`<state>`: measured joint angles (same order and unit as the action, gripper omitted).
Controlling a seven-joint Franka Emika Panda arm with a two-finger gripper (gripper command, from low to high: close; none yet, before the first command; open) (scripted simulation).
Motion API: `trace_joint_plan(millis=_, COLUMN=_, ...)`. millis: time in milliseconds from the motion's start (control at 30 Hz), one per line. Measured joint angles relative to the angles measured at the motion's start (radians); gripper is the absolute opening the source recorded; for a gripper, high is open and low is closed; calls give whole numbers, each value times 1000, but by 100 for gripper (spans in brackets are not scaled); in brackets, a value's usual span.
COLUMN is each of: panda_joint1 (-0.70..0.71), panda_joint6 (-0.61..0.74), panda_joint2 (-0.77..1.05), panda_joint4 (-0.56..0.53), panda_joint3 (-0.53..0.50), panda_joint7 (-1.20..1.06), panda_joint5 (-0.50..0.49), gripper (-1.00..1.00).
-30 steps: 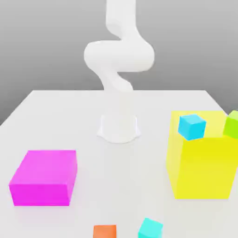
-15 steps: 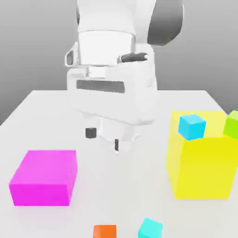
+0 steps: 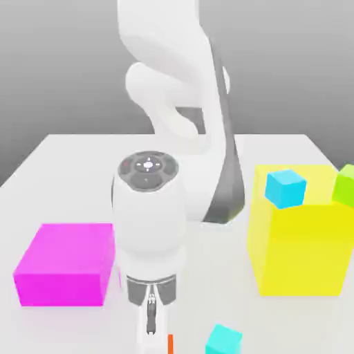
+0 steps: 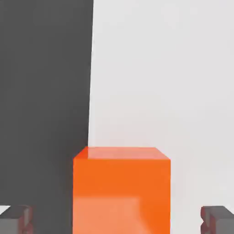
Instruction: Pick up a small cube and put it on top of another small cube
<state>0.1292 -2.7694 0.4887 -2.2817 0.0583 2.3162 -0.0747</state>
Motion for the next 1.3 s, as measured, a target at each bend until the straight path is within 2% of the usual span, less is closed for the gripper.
trace_joint_plan(millis=200, panda_joint1=-2, panda_joint6=-13, panda_joint2=13, panda_joint4=2, panda_joint3=-2, panda_joint7=2, panda_joint5=-2, gripper=-100)
trace_joint_plan(millis=367, panda_joint1=10, panda_joint6=95, panda_joint2=-121, panda_joint4=-24, panda_joint3=14, panda_joint7=-12, panda_joint5=17, gripper=-100)
trace_joint_plan(millis=900, panda_joint1=46, panda_joint6=206, panda_joint2=-292, panda_joint4=-95, panda_joint3=247, panda_joint7=-741, panda_joint5=-24, gripper=-100)
trace_joint_plan(millis=1067, panda_joint1=9, panda_joint6=85, panda_joint2=-160, panda_joint4=-90, panda_joint3=207, panda_joint7=-726, panda_joint5=-117, gripper=-100)
trace_joint_plan(millis=1100, panda_joint1=3, panda_joint6=70, panda_joint2=-143, panda_joint4=-89, panda_joint3=200, panda_joint7=-719, panda_joint5=-128, gripper=100)
trace_joint_plan(millis=1300, panda_joint1=-1, panda_joint6=63, panda_joint2=-135, panda_joint4=-89, panda_joint3=196, panda_joint7=-716, panda_joint5=-133, gripper=100)
